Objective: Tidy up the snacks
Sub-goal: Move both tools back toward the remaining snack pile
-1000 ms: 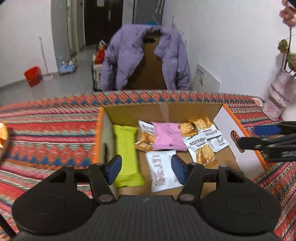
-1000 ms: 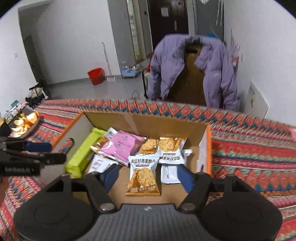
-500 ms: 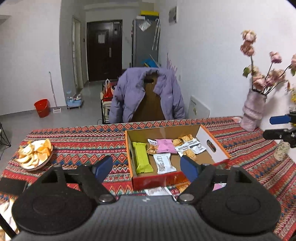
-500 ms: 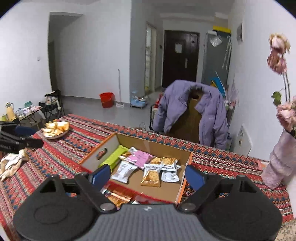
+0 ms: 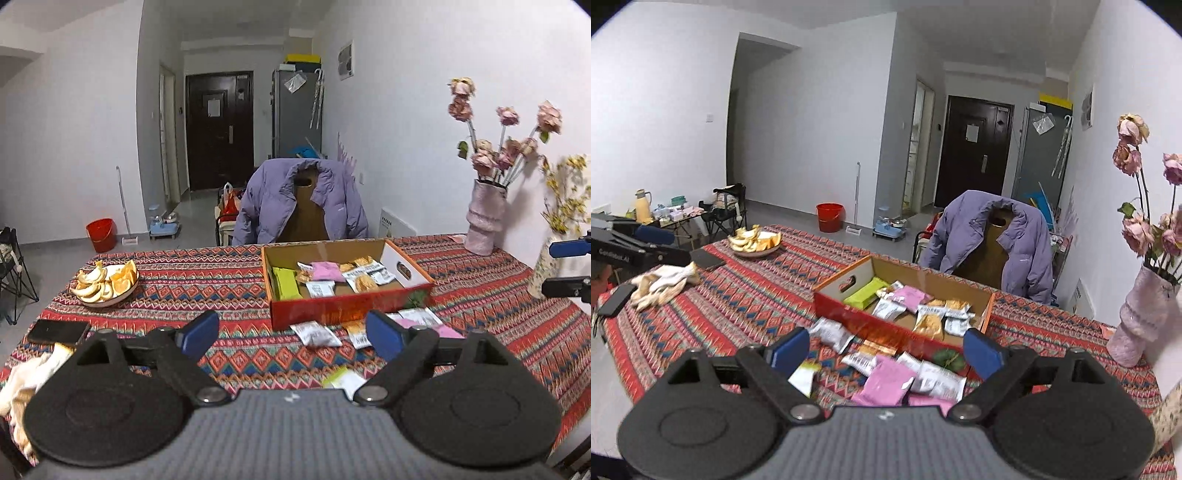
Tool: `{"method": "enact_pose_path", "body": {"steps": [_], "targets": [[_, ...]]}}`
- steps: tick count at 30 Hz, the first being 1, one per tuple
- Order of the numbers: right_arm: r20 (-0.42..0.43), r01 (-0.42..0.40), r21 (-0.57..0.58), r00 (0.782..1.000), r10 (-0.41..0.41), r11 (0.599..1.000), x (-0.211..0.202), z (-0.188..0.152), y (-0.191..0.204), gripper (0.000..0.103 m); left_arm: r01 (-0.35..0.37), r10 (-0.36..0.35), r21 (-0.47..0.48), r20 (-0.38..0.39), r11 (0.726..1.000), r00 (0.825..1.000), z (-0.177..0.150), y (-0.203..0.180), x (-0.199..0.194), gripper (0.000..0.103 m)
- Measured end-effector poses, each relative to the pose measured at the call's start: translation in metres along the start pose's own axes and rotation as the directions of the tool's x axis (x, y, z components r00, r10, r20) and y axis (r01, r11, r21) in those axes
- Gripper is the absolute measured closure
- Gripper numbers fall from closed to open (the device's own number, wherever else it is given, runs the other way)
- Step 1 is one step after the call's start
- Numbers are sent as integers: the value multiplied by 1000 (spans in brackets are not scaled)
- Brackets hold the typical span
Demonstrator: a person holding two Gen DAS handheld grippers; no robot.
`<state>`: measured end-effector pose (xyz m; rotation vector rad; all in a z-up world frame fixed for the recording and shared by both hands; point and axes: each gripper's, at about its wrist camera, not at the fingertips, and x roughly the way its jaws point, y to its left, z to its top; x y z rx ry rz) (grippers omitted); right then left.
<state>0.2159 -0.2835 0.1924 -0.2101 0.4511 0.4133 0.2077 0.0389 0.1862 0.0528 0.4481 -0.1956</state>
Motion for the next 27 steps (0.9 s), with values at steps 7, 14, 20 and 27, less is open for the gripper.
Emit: {"method": "enact_pose_path", "body": {"steps": [7, 14, 20, 27], "targets": [[-55, 26, -36, 998, -28, 999, -16, -65, 31, 7, 8, -7, -19, 12, 1000, 1000, -74, -25, -28, 9], [-83, 19, -40, 996, -22, 999, -10, -122, 60, 7, -66, 68, -83, 14, 994, 998, -121, -34, -38, 8], [-77, 11, 5, 997, -11, 1000, 6, -141, 70, 7, -89, 80, -150, -62, 985, 995, -128, -15, -25, 8], [-77, 9, 38, 997, -6, 999, 21, -132, 66, 7, -77, 69, -123, -71, 989, 995, -120, -17, -5, 8]]}}
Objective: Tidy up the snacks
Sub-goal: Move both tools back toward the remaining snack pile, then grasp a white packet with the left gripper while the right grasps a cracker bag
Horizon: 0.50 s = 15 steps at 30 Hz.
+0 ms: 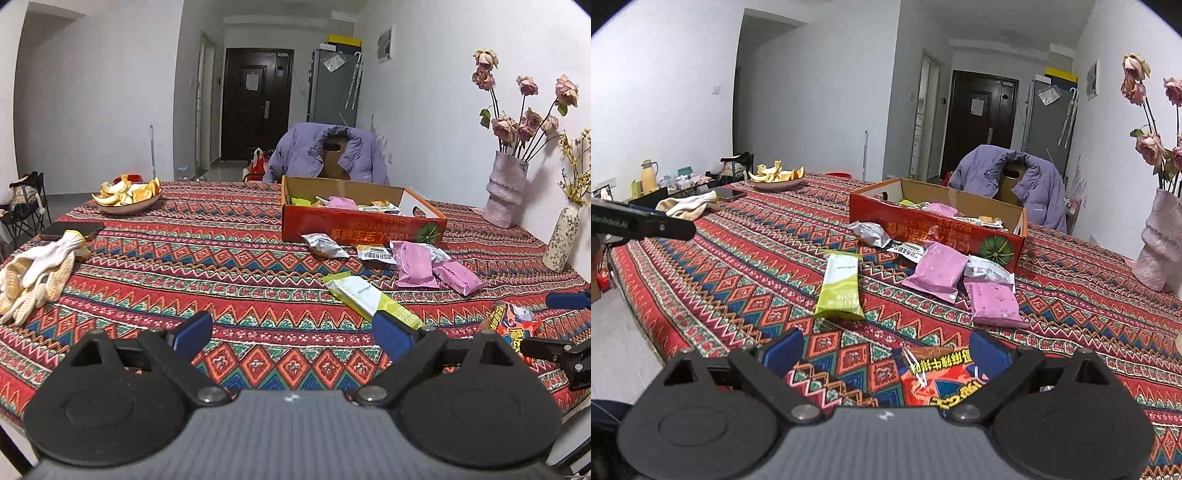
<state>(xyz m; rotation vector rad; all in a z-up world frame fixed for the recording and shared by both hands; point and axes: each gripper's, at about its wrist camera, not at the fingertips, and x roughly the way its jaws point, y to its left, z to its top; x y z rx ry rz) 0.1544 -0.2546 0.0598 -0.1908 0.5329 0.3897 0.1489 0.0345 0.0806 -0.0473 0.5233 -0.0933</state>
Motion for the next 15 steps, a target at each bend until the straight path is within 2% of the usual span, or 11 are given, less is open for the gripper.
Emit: {"method": "enact_pose_path", "body": {"steps": [3, 8, 12, 15], "targets": [[0, 3, 30, 1000, -3, 1000, 12, 10, -7, 8, 3, -3, -4, -23, 1000, 1000, 6, 0, 17, 8], [-2, -44, 98, 999, 45, 994, 44, 32, -17, 10, 21, -22, -16, -52, 1000, 998, 24, -1, 56, 8], [-21, -52, 143, 998, 55, 988, 87, 57, -24, 10, 41, -41, -3, -64, 999, 997, 40, -4, 94, 8], [-42, -55, 173, 997, 63, 983, 124, 76, -27, 15, 63, -61, 14, -82, 998, 995, 54, -7, 131, 8]]}}
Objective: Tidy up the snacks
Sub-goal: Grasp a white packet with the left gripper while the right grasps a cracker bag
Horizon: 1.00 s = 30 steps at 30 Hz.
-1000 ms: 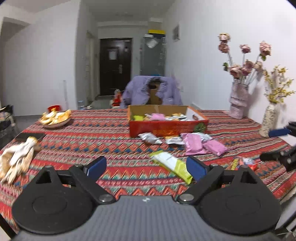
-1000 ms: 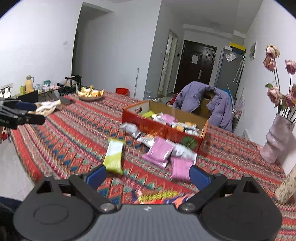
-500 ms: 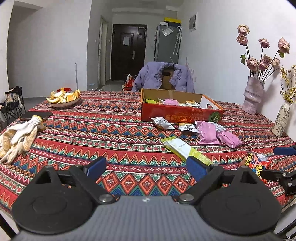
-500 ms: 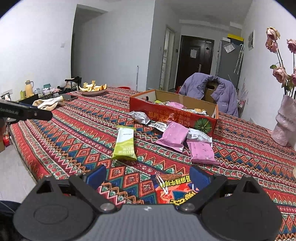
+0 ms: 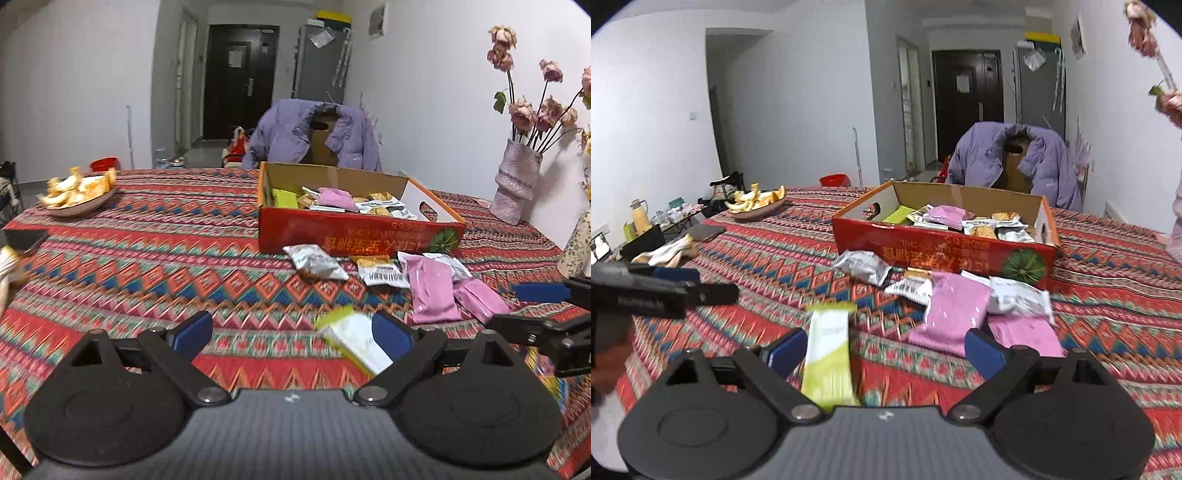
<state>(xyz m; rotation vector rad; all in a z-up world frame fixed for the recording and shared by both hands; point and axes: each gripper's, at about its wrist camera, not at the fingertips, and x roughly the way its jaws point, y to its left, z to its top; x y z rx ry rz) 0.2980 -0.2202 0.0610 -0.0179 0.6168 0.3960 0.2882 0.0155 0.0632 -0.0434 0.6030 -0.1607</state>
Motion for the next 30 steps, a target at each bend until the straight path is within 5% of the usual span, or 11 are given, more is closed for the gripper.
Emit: {"method": "enact_pose_path", "body": {"steps": [11, 15, 21, 23, 27, 30], "targets": [[-143, 5, 119, 990, 13, 993, 140, 46, -26, 48, 32, -29, 94, -30, 995, 999, 49, -7, 133, 22], [-147, 97, 61, 985, -88, 993, 161, 52, -27, 48, 34, -28, 103, -61, 994, 998, 50, -8, 165, 22], [-182, 95, 55, 980, -84, 994, 184, 54, -41, 49, 54, -51, 26, -102, 998, 993, 44, 0, 192, 22], [-195, 85, 40, 978, -75, 996, 189, 54, -42, 49, 79, -76, 19, -107, 997, 991, 41, 3, 193, 30], [-213, 50, -6, 976, -50, 999, 196, 54, -31, 48, 105, -102, 22, -111, 994, 989, 38, 9, 181, 61], [-220, 46, -31, 974, -52, 998, 202, 54, -22, 49, 95, -96, -18, -110, 995, 989, 34, 19, 168, 64]]}}
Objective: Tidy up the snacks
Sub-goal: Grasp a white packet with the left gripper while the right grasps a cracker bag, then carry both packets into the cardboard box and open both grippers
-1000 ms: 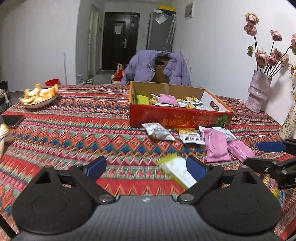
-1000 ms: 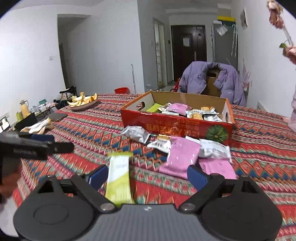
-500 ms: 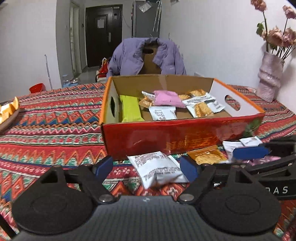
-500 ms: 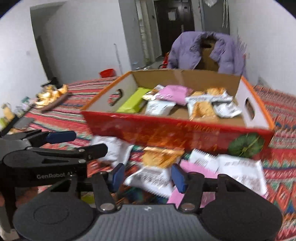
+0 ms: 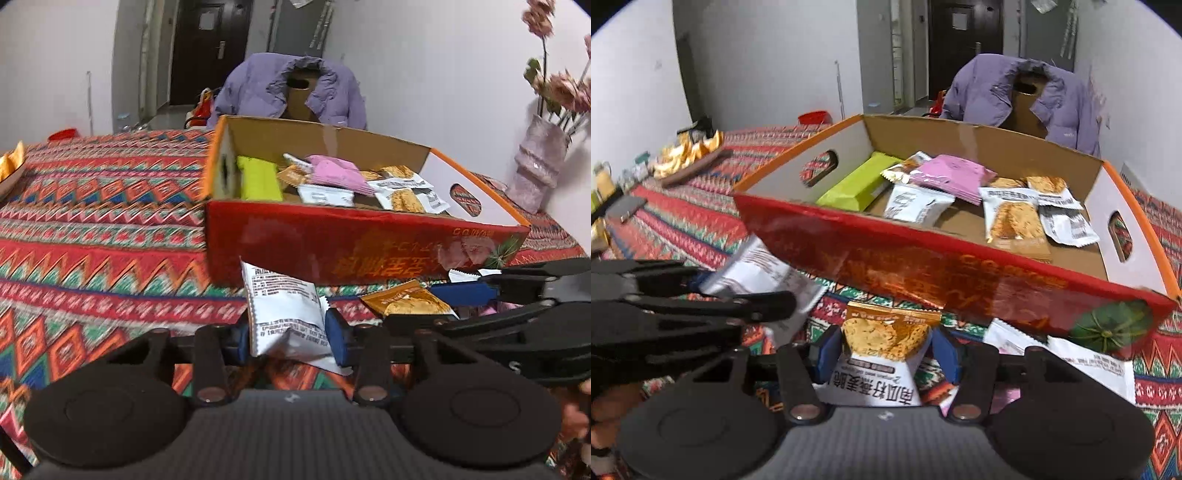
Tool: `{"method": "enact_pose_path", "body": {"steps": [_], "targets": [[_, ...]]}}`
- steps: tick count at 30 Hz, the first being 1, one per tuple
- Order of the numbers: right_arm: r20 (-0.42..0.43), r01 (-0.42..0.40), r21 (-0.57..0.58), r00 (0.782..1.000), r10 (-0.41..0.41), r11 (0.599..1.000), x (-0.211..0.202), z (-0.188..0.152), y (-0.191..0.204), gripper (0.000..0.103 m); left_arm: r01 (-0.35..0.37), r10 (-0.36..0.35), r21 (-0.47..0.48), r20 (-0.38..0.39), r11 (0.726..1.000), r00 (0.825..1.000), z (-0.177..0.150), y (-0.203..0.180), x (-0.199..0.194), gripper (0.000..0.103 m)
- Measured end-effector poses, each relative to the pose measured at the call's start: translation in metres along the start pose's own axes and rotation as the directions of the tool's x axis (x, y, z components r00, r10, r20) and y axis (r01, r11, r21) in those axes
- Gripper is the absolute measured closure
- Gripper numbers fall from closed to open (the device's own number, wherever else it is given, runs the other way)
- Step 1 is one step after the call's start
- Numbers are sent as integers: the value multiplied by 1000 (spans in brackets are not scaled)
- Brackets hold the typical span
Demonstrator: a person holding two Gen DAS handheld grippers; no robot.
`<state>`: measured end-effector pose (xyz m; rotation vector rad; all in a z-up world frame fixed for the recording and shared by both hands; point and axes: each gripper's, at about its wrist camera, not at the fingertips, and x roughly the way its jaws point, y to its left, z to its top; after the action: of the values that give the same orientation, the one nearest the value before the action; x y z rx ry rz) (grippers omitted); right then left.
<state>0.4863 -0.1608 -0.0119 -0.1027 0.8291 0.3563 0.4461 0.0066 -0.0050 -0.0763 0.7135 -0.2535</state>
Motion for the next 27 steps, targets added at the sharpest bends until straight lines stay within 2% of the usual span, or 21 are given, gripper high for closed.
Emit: {"method": "enact_pose_path", "body": {"steps": [3, 7, 10, 13, 15, 19, 22, 27], "targets": [[0, -18, -28, 1000, 18, 999, 0, 0, 10, 55, -24, 25, -36, 18, 999, 1000, -4, 10, -17, 70], [15, -68, -26, 998, 68, 997, -15, 0, 17, 63, -48, 52, -68, 57, 997, 997, -4, 18, -50, 70], [74, -83, -42, 994, 86, 996, -39, 1, 24, 63, -65, 71, -64, 95, 996, 993, -3, 15, -78, 70], [149, -152, -51, 976, 158, 987, -75, -1, 29, 63, -73, 80, -52, 142, 996, 987, -3, 6, -108, 70], [189, -163, -56, 967, 170, 985, -102, -5, 31, 63, -75, 80, -36, 174, 997, 982, -4, -2, -129, 70], [265, -142, -69, 952, 156, 987, -159, -21, 31, 63, -55, 58, -18, 218, 998, 974, -11, -20, -164, 70], [302, -108, -74, 945, 126, 991, -198, -39, 26, 63, -38, 38, -8, 222, 999, 974, -21, -40, -181, 70], [327, -8, -44, 945, 22, 999, -246, -77, 13, 63, 18, -21, 16, 221, 1000, 975, -41, -73, -204, 70]]}}
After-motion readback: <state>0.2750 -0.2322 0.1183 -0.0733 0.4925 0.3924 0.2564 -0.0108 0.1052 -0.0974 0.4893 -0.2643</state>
